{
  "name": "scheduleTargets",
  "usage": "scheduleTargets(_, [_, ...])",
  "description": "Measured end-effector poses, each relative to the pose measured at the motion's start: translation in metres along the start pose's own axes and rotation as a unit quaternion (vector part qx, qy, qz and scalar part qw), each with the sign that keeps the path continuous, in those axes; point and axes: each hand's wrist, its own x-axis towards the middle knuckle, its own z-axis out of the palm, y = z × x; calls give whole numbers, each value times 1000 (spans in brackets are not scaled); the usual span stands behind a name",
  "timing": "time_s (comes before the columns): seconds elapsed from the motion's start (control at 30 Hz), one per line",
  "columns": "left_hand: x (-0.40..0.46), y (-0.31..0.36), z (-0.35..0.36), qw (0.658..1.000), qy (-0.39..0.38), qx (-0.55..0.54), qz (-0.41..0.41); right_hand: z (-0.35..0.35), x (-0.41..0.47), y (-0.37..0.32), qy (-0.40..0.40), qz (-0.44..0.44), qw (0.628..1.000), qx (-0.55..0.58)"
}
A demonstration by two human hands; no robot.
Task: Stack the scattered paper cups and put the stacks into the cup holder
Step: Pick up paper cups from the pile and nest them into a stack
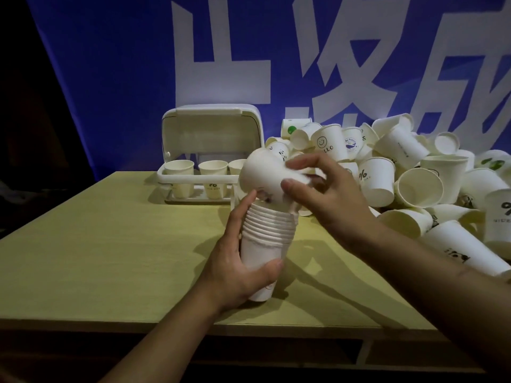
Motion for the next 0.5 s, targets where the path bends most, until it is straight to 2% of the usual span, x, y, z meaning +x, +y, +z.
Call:
scheduleTargets(0.1, [1, -2, -1, 1000, 9, -2, -3, 13, 1, 0, -1, 17, 999, 51])
scheduleTargets(0.27, [0, -4, -1, 998, 57, -6, -27, 15, 5, 2, -72, 39, 997, 14])
scheduleTargets(0.37, [1, -4, -1, 989, 140, 44, -37, 17, 3, 8, -75, -11, 995, -65])
scheduleTargets(0.5, [2, -6, -2, 964, 225, 128, -62, 17, 10, 23, -85, -23, 981, -174])
